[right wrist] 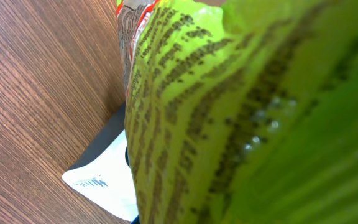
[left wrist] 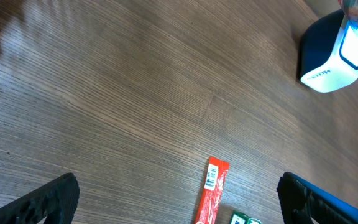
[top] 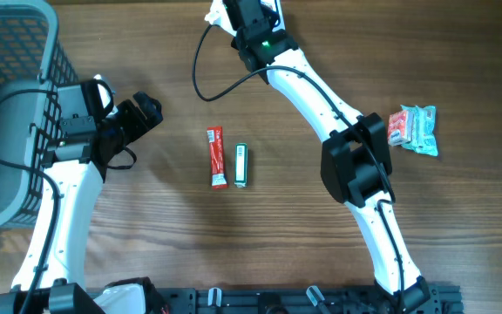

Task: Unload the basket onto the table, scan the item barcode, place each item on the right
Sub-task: 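Carry the green snack bag to the scanner and hold it over it, then move the green bag right and release it beside the other packs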

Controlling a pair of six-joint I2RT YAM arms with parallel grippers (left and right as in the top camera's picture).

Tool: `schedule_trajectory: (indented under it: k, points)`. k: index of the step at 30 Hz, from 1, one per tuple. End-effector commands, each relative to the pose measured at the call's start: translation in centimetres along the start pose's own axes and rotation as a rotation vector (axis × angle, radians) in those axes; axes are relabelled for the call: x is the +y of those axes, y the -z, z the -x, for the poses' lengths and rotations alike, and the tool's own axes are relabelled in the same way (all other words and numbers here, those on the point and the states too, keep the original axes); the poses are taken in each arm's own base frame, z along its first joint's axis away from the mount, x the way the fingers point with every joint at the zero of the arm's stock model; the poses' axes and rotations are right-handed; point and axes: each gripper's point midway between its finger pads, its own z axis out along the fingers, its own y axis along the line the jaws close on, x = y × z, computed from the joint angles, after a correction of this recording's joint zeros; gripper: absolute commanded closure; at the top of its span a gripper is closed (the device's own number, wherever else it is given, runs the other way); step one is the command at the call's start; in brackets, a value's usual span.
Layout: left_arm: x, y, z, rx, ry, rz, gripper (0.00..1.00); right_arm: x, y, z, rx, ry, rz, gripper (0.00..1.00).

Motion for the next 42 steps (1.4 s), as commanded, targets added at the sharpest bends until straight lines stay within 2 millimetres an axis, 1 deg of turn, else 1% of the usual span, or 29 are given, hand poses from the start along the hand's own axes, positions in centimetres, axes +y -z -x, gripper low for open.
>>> schedule_trajectory:
  k: [1, 5, 7, 8, 9, 11, 12, 14, 15, 16, 17, 19, 20, 23, 24, 27, 28, 30, 34, 36, 39, 40, 41, 42]
  points:
    - [0.1, -0.2, -0.1, 0.007, -0.005, -0.003, 0.0, -2.8, 2.1, 1.5, -0.055, -0.1, -0.028, 0.96]
    - [0.1, -0.2, -0.1, 0.007, -0.005, -0.003, 0.0, -6.4, 4.4, 1.9, -0.097, -0.213, -0.063, 0.96]
    - [0.1, -0.2, -0.1, 0.007, -0.005, -0.003, 0.0, -8.3, 5.9, 2.2, -0.134, -0.268, -0.065, 0.96]
    - [0.1, -0.2, -0.1, 0.007, -0.005, -0.003, 0.0, -9.9, 7.4, 2.5, -0.169, -0.317, -0.055, 0.96]
    - [0.1, -0.2, -0.1, 0.007, -0.005, -0.003, 0.0, -10.8, 8.6, 2.7, -0.194, -0.354, -0.045, 0.96]
    - [0.1, -0.2, -0.1, 0.007, -0.005, -0.003, 0.0, -13.4, 12.2, 2.6, -0.245, -0.469, -0.002, 0.96]
    - [0.1, -0.2, -0.1, 0.007, -0.005, -0.003, 0.0, -14.4, 14.0, 2.1, -0.246, -0.523, 0.015, 0.96]
    - [0.1, -0.2, -0.1, 0.007, -0.005, -0.003, 0.0, -15.4, 17.1, 0.4, -0.222, -0.601, 0.064, 0.95]
    - [0.1, -0.2, -0.1, 0.007, -0.005, -0.003, 0.0, -15.7, 18.6, -0.7, -0.199, -0.637, 0.094, 0.96]
    - [0.1, -0.2, -0.1, 0.007, -0.005, -0.003, 0.0, -15.7, 20.4, -2.3, -0.162, -0.682, 0.139, 0.96]
    - [0.1, -0.2, -0.1, 0.007, -0.005, -0.003, 0.0, -15.6, 21.4, -3.5, -0.132, -0.71, 0.166, 0.96]
    - [0.1, -0.2, -0.1, 0.007, -0.005, -0.003, 0.0, -15.0, 23.0, -6.1, -0.055, -0.772, 0.228, 0.96]
    - [0.1, -0.2, -0.1, 0.007, -0.005, -0.003, 0.0, -14.7, 23.5, -7.8, -0.005, -0.797, 0.255, 0.96]
    - [0.1, -0.2, -0.1, 0.007, -0.005, -0.003, 0.0, -12.2, 23.9, -14.2, 0.24, -0.821, 0.342, 0.96]
    - [0.1, -0.2, -0.1, 0.007, -0.005, -0.003, 0.0, -10.6, 24.0, -16.6, 0.344, -0.831, 0.395, 0.96]
    - [0.1, -0.2, -0.1, 0.007, -0.005, -0.003, 0.0, -7.1, 23.8, -19.9, 0.503, -0.855, 0.524, 0.96]
    - [0.1, -0.2, -0.1, 0.007, -0.005, -0.003, 0.0, -5.7, 23.2, -21.2, 0.568, -0.873, 0.551, 0.95]
    - [0.1, -0.2, -0.1, 0.007, -0.005, -0.003, 0.0, -3.4, 22.3, -23.4, 0.662, -0.891, 0.576, 0.95]
    - [0.1, -0.2, -0.1, 0.007, -0.005, -0.003, 0.0, 0.6, 19.9, -28.1, 0.826, -0.885, 0.538, 0.96]
    - [0.1, -0.2, -0.1, 0.007, -0.005, -0.003, 0.0, 1.8, 19.0, -30.2, 0.88, -0.852, 0.489, 0.96]
    - [0.1, -0.2, -0.1, 0.007, -0.005, -0.003, 0.0, 1.5, 18.3, -32.5, 0.94, -0.847, 0.372, 0.96]
    - [0.1, -0.2, -0.1, 0.007, -0.005, -0.003, 0.0, 1.0, 18.2, -33.0, 0.948, -0.849, 0.337, 0.86]
    - [0.1, -0.2, -0.1, 0.007, -0.005, -0.003, 0.0, 0.7, 18.0, -33.2, 0.944, -0.851, 0.324, 0.34]
    - [0.1, -0.2, -0.1, 0.007, -0.005, -0.003, 0.0, 0.6, 17.9, -33.2, 0.941, -0.855, 0.318, 0.12]
